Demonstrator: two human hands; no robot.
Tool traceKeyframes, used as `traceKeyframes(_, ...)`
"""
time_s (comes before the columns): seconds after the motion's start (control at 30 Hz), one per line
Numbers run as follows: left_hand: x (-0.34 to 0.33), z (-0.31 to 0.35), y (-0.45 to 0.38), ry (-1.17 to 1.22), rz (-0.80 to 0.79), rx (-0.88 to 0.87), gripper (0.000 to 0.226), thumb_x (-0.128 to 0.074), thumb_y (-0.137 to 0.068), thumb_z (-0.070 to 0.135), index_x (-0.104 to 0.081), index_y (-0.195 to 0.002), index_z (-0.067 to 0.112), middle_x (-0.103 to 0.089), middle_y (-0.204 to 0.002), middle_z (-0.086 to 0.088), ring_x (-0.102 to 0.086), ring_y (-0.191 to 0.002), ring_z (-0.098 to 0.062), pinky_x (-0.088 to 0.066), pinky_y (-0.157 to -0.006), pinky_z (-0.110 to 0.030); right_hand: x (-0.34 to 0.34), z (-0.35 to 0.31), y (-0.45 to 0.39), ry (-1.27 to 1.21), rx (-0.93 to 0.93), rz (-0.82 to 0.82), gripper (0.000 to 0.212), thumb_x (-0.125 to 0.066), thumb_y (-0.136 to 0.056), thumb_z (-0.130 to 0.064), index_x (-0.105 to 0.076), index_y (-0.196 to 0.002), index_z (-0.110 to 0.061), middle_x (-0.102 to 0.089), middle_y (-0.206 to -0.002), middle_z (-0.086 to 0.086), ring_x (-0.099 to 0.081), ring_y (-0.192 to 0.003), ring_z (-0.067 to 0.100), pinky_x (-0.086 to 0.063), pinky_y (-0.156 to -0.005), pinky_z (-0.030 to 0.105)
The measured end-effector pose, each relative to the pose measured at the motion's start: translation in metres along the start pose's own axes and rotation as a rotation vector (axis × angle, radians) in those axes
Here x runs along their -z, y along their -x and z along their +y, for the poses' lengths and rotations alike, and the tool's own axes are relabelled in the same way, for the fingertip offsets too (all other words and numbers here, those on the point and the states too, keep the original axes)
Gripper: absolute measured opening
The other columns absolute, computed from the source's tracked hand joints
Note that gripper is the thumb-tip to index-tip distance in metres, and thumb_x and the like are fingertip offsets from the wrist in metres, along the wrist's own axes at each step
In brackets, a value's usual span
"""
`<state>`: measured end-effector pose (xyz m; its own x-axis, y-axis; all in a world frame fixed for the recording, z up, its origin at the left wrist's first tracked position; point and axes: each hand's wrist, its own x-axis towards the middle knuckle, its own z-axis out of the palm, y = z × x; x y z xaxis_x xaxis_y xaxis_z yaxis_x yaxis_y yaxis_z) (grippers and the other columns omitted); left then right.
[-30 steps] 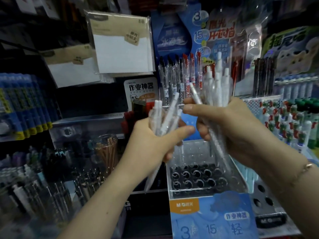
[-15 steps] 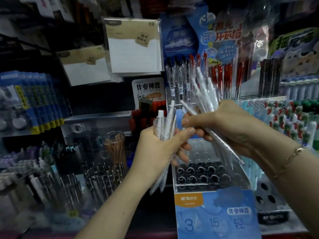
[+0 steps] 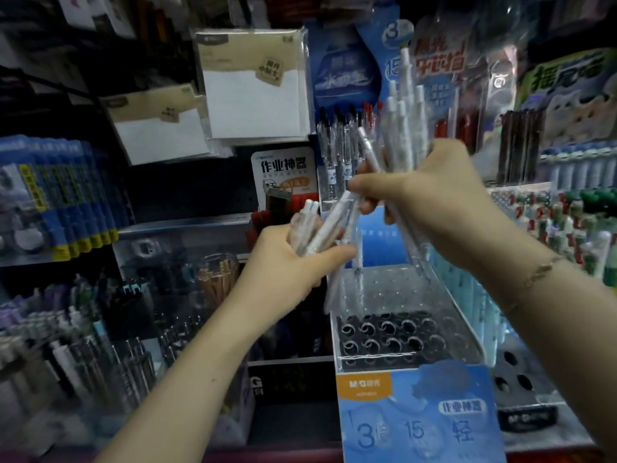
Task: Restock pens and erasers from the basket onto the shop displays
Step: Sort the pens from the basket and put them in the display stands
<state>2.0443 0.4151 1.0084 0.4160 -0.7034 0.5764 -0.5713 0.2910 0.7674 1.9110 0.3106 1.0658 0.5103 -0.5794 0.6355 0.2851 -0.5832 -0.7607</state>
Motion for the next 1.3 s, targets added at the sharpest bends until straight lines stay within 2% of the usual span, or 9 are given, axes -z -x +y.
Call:
traceKeyframes(0.17,0.004,0.000,-0.009,-0.013,0.056,-0.015,0.012,-0.076,-0.078,0.022,-0.068,-0.070,0.019,-0.067,-0.055,0.000,-0.044,-0.032,-0.004,-0.033,-0.036,-0.013,-0.003,0.003,0.000,-0.027,0.044,0.035,0.011,-0.073,-0.079,-0.017,-0.065,-0.081,-0.009,-0.068,-0.058,-0.003,-0.065,-0.054,0.008,-0.049,-0.047,0.017)
traceKeyframes(0.37,0.005,-0.007,-0.013,0.012,0.145,-0.040,0.005,-0.072,-0.082,0.018,-0.070,-0.079,0.014,-0.070,-0.059,0.001,-0.044,-0.032,-0.002,-0.034,-0.035,-0.013,0.007,0.023,0.002,0.006,-0.042,0.193,0.022,-0.072,-0.080,-0.033,-0.062,-0.069,-0.016,-0.048,-0.047,-0.008,-0.045,-0.043,0.008,-0.043,-0.043,0.017)
traceKeyframes(0.5,-0.003,-0.014,-0.009,0.027,0.118,-0.014,0.007,-0.070,-0.084,0.016,-0.070,-0.081,0.010,-0.071,-0.061,-0.001,-0.045,-0.033,-0.001,-0.035,-0.036,-0.013,0.003,0.036,0.004,0.061,-0.100,0.161,0.033,-0.071,-0.080,-0.037,-0.067,-0.080,-0.004,-0.045,-0.051,-0.004,-0.040,-0.046,0.009,-0.034,-0.039,0.012)
traceKeyframes(0.63,-0.004,-0.021,-0.009,-0.026,0.102,0.000,0.007,-0.071,-0.083,0.020,-0.070,-0.085,0.014,-0.072,-0.063,0.001,-0.046,-0.035,-0.004,-0.037,-0.038,-0.017,0.001,0.041,0.003,0.079,-0.161,0.115,0.029,-0.073,-0.077,-0.037,-0.055,-0.062,-0.020,-0.037,-0.047,-0.008,-0.034,-0.038,0.006,-0.030,-0.036,0.012)
traceKeyframes(0.9,-0.004,-0.029,0.000,-0.179,-0.084,0.122,0.017,-0.080,-0.074,0.022,-0.065,-0.070,0.016,-0.065,-0.052,0.006,-0.061,-0.041,-0.008,-0.039,-0.043,-0.009,-0.009,0.042,0.005,0.149,-0.005,0.131,0.019,-0.073,-0.080,-0.026,-0.060,-0.068,-0.019,-0.053,-0.044,-0.007,-0.046,-0.037,0.003,-0.041,-0.037,0.018)
traceKeyframes(0.97,-0.003,-0.028,0.004,-0.174,-0.052,0.137,0.015,-0.082,-0.071,0.024,-0.067,-0.071,0.024,-0.066,-0.057,0.008,-0.060,-0.040,-0.009,-0.042,-0.044,-0.011,-0.011,0.043,0.004,0.191,0.050,0.177,0.019,-0.072,-0.081,-0.027,-0.060,-0.071,-0.017,-0.054,-0.049,-0.004,-0.048,-0.042,0.009,-0.044,-0.043,0.026)
traceKeyframes(1.03,0.000,-0.022,0.007,-0.149,0.045,0.079,0.016,-0.083,-0.069,0.027,-0.069,-0.077,0.031,-0.070,-0.066,0.012,-0.058,-0.039,-0.008,-0.046,-0.044,-0.016,-0.011,0.045,0.002,0.171,0.048,0.200,0.017,-0.072,-0.081,-0.026,-0.060,-0.071,-0.021,-0.055,-0.048,-0.006,-0.046,-0.038,0.005,-0.041,-0.040,0.022)
traceKeyframes(1.13,0.005,-0.008,0.006,-0.097,0.242,-0.095,0.010,-0.081,-0.072,0.027,-0.071,-0.071,0.027,-0.064,-0.055,0.013,-0.050,-0.036,-0.001,-0.041,-0.040,-0.013,-0.007,0.048,0.001,0.065,-0.015,0.203,0.015,-0.073,-0.081,-0.022,-0.063,-0.079,-0.011,-0.058,-0.049,-0.003,-0.050,-0.036,0.006,-0.037,-0.036,0.017)
traceKeyframes(1.3,0.005,0.005,-0.005,-0.043,0.172,-0.097,0.010,-0.080,-0.072,0.029,-0.071,-0.077,0.027,-0.062,-0.056,0.010,-0.046,-0.038,-0.002,-0.039,-0.039,-0.016,-0.004,0.052,0.004,0.122,-0.035,0.150,0.017,-0.073,-0.081,-0.021,-0.061,-0.077,-0.010,-0.062,-0.053,0.006,-0.058,-0.039,0.014,-0.037,-0.034,0.018)
